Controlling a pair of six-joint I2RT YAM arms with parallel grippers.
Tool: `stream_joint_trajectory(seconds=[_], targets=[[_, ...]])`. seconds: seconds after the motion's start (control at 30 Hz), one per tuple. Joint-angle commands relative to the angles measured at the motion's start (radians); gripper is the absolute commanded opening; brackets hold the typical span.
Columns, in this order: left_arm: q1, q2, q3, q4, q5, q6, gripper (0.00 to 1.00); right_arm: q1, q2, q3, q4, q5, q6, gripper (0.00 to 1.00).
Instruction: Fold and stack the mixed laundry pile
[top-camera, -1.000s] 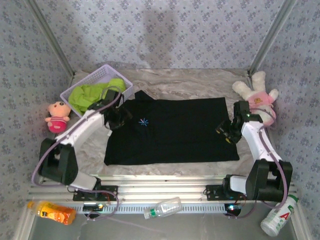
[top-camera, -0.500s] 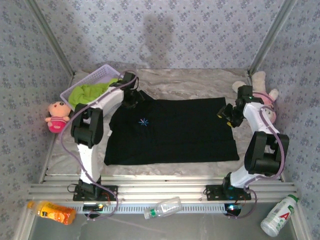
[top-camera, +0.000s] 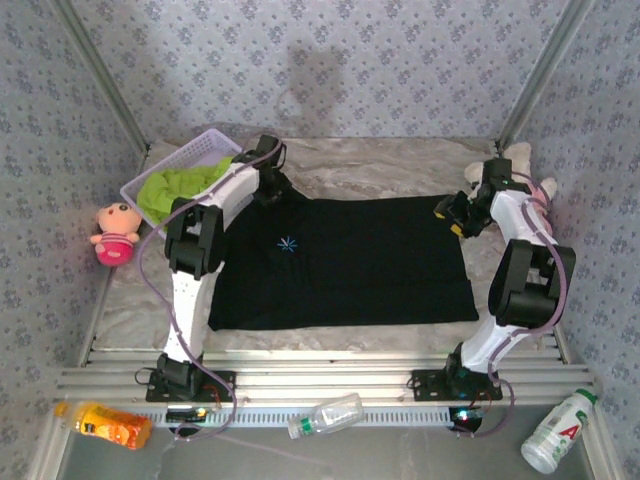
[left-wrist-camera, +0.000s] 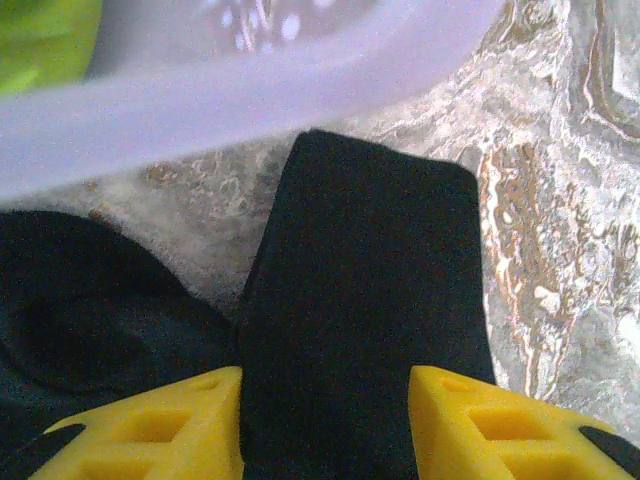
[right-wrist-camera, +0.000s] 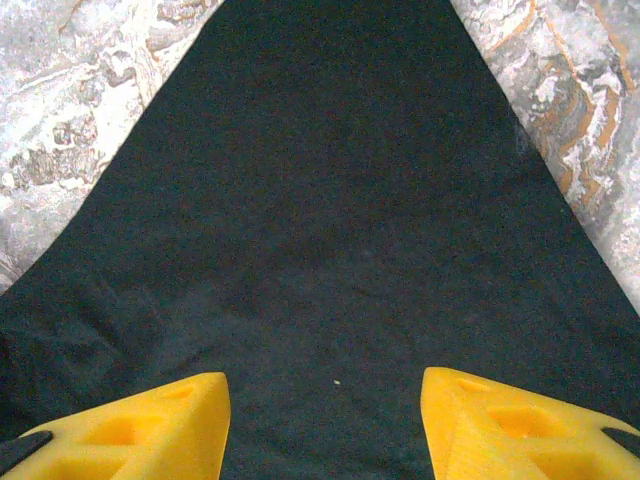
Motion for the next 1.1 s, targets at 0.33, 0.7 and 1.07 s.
stream_joint_trajectory(seconds=[0.33,0.7,1.07], targets=[[0.0,-0.022,0.088,-0.162,-0.008,0.042,0.0,-0.014,0.107,0.119,0.07,0.009,-0.002,0.55],[-0.08,-0.257,-0.239,-0.102,0.059,-0.022,0.01,0.014,0.35,0.332,0.103,0.206,0.049,0.54],[-0.1,-0.338,-0.344,-0.117,0.025,-0.049,0.03,0.065,0.641,0.677,-0.07,0.278,0.01,0.53]])
